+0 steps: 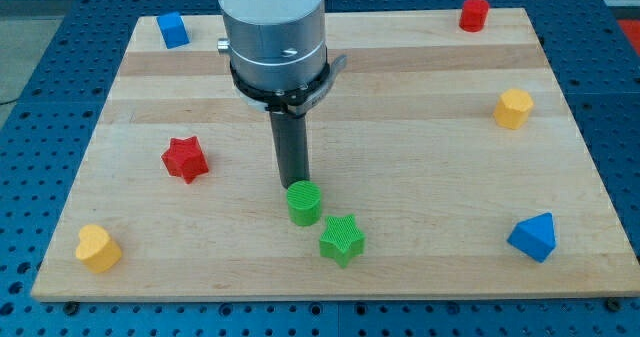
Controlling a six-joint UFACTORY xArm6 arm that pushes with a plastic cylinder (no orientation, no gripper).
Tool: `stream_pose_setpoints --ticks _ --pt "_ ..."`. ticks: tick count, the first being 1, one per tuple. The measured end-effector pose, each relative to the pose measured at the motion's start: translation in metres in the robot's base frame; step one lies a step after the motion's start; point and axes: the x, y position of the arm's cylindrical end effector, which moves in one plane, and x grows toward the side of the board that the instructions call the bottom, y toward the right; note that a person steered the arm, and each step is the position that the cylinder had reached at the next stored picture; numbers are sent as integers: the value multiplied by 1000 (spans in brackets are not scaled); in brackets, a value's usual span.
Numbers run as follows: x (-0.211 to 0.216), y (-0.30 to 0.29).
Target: Keep red star green circle and blue triangle in a diagonal line
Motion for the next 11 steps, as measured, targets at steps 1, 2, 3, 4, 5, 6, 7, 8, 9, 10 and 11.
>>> stream_pose_setpoints --ticks 1,2,3,4,5,6,7,8,9,10,11 --pt "-1 -40" --pt "5 -49" --pt "5 -32" --pt "6 -11" --pt "16 -2" --pt "19 -1" --pt "19 -1" --pt "19 3" --pt "19 4" --pt "19 13" --pt "19 24"
